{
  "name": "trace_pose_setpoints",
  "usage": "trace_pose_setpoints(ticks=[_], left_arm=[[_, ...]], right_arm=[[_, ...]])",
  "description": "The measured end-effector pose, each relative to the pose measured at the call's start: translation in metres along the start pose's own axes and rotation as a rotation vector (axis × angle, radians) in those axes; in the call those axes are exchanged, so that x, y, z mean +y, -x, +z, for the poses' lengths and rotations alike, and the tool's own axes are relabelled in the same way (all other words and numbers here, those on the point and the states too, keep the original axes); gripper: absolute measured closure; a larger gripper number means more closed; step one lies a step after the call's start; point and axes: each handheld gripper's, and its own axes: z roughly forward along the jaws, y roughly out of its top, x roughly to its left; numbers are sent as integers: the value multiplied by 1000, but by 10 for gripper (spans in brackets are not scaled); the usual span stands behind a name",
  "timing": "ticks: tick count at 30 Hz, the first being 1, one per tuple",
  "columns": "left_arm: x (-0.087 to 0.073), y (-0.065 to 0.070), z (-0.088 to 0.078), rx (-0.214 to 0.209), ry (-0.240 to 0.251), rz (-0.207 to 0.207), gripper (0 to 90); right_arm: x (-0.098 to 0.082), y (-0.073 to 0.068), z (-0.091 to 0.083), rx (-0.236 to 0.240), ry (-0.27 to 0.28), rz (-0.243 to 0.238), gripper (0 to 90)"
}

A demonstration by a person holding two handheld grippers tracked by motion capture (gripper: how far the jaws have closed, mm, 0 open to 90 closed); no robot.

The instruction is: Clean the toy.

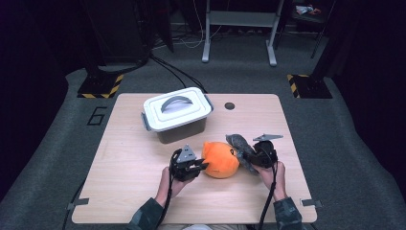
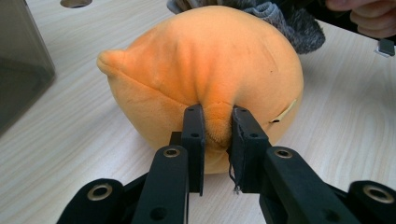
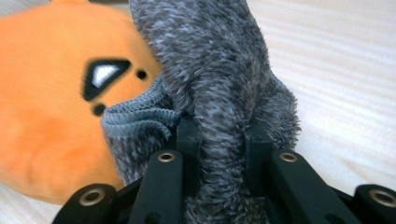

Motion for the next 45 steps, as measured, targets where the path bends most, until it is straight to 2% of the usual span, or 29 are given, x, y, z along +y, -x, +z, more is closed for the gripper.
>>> trace_pose_setpoints(ticks=[4,9,12,14,17,20,22,26,27,30,33,37,41,45], left_arm=[[0,0,0,3,-4,3,770],[-2,-1,0,1,3,-6,770],[-2,-1,0,3,9,-3,769],[-2,0,-1,3,7,2,768],[0,0,-1,3,4,7,767],[1,2,-1,3,7,9,765],[2,2,-1,3,7,12,765],[2,2,0,6,14,11,763],[2,2,0,7,14,11,763],[2,2,0,2,15,8,764],[2,1,0,1,13,9,763],[2,0,0,-4,13,15,763],[3,1,1,1,25,21,763],[3,1,1,6,23,23,764]], right_arm=[[-8,2,8,-8,-38,21,738],[-17,2,21,-21,-94,16,737],[-18,2,23,-26,-102,13,737],[-16,2,18,-44,-98,10,738],[-10,3,3,-75,-58,19,738],[4,0,-20,-80,-3,6,738],[15,-5,-32,-75,25,-22,737],[38,-27,-43,-36,46,-102,736],[43,-34,-42,-25,45,-129,736],[58,-54,-39,-2,54,-167,736],[69,-68,-36,29,60,-205,736],[79,-81,-30,88,68,-223,736],[82,-88,-20,158,55,-194,736],[78,-91,-5,208,40,-176,737]])
